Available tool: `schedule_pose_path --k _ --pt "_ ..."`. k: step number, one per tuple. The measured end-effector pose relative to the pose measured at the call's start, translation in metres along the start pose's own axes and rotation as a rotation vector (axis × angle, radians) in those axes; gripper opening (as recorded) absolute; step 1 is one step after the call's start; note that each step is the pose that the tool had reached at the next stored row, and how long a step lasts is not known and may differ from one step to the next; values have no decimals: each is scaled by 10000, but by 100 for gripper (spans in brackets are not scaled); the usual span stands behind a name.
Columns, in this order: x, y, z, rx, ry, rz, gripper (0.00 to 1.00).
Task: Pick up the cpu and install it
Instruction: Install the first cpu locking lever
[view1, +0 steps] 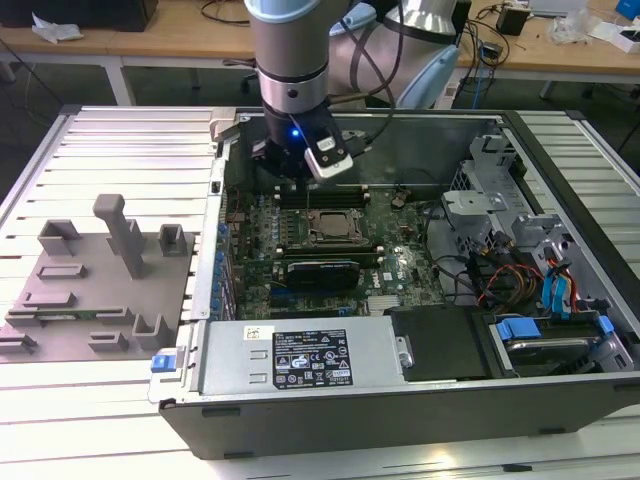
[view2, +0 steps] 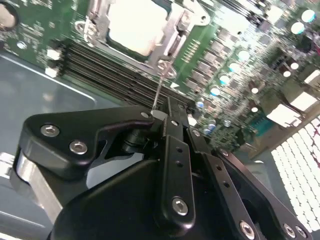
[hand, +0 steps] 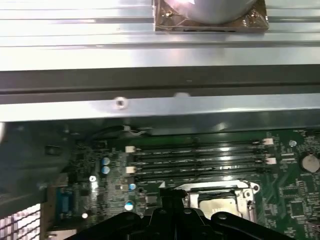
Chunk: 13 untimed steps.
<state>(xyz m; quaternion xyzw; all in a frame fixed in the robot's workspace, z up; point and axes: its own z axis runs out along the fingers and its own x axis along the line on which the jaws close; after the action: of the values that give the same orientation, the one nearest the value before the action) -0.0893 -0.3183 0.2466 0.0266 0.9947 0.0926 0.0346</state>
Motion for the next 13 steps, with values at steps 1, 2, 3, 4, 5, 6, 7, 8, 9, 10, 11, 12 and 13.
schedule_pose_path --k 1,2,3,4,5,6,7,8,9,10,11,12,13 --pt "-32 -1 4 0 -1 3 11" --pt "-62 -2 8 -1 -2 5 11" --pt "-116 -3 14 -1 -1 3 11" --pt "-153 -4 19 -1 -1 5 11" --pt "-184 -5 22 -1 -1 6 11" --pt "-203 -5 23 0 1 4 11" --pt "-203 -5 23 -1 0 4 11" --pt "-203 -5 23 -1 0 5 11" --pt "-203 -5 23 -1 0 5 11" --pt "-204 -5 25 -1 -1 5 11" --pt "-205 -6 34 -3 -2 5 11" --pt "-215 -11 60 0 0 4 11" --pt "-237 -14 87 -1 0 4 11"
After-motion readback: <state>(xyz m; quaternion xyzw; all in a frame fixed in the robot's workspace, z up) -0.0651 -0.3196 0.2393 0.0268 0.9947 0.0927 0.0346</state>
